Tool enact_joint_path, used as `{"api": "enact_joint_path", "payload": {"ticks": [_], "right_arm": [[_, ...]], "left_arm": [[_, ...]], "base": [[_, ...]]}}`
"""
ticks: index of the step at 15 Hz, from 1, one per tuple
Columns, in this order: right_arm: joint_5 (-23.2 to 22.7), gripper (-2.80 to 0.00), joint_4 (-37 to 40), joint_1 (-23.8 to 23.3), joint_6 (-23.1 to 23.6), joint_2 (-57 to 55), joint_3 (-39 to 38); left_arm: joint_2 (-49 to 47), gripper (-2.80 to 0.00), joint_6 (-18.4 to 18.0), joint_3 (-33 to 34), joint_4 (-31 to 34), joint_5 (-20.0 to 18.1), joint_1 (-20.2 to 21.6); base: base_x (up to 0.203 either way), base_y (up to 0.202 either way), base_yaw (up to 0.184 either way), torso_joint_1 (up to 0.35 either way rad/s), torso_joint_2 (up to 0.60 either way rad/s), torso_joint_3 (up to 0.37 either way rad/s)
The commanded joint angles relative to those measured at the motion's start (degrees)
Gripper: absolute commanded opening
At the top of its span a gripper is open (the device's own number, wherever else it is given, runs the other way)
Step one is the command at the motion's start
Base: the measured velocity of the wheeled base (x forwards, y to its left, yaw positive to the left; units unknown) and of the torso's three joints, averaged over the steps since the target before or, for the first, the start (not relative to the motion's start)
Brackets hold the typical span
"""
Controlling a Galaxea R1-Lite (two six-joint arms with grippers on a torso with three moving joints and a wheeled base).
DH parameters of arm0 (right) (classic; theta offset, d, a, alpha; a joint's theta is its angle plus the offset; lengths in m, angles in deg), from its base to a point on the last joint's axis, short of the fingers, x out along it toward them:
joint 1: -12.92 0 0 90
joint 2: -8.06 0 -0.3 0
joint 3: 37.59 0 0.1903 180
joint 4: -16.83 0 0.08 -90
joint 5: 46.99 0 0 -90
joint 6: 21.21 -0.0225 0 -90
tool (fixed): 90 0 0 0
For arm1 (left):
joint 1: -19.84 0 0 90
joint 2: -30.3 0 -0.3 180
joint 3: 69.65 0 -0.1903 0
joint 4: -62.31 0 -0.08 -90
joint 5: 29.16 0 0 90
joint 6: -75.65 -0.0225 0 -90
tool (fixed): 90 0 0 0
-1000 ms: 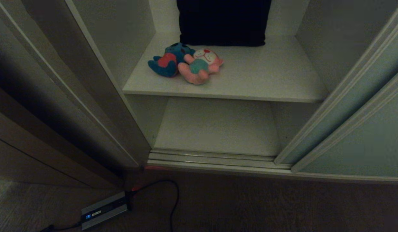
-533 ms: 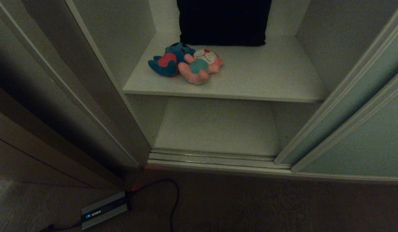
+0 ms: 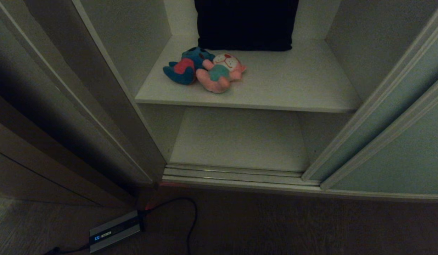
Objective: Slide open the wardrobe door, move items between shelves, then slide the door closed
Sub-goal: Close the door
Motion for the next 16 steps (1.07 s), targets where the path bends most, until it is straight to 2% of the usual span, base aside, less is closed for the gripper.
{"api": "enact_joint_path", "payload": {"ticks": [1,2,4,6,10,11,13,16], "right_arm": [[4.1,-2.8,2.4,2.3,0.3,-8.5,7.8],[3.2,-2.8,4.2,2.1,-0.2,-10.6,12.1],[-3.0,-2.8,7.3,-1.6,-2.2,-14.9,17.4],[-12.1,-2.8,9.4,-8.4,-5.1,-19.5,21.9],[-33.5,-2.8,9.6,-24.7,-7.3,-27.1,24.6],[-36.8,-2.8,9.6,-27.8,-8.1,-29.3,25.5],[-43.0,-2.8,9.5,-34.1,-9.7,-33.9,27.6],[-45.1,-2.8,6.2,-38.7,-10.4,-37.2,27.9]], "left_arm": [[-0.2,-2.8,0.0,0.1,0.0,0.0,0.0],[-0.2,-2.8,0.0,0.0,0.0,0.0,0.0],[-0.2,-2.8,0.0,0.0,0.0,0.0,0.0],[-0.2,-2.8,0.0,0.0,0.0,0.0,0.0],[-0.2,-2.8,0.0,0.0,0.0,0.0,0.0],[-0.2,-2.8,0.0,0.0,0.0,0.0,0.0],[-0.2,-2.8,0.0,0.0,0.0,0.0,0.0],[-0.2,-2.8,0.0,0.0,0.0,0.0,0.0]], "base": [[0.0,0.0,0.0,0.0,0.0,0.0],[0.0,0.0,0.0,0.0,0.0,0.0],[0.0,0.0,0.0,0.0,0.0,0.0],[0.0,0.0,0.0,0.0,0.0,0.0],[0.0,0.0,0.0,0.0,0.0,0.0],[0.0,0.0,0.0,0.0,0.0,0.0],[0.0,0.0,0.0,0.0,0.0,0.0],[0.0,0.0,0.0,0.0,0.0,0.0]]}}
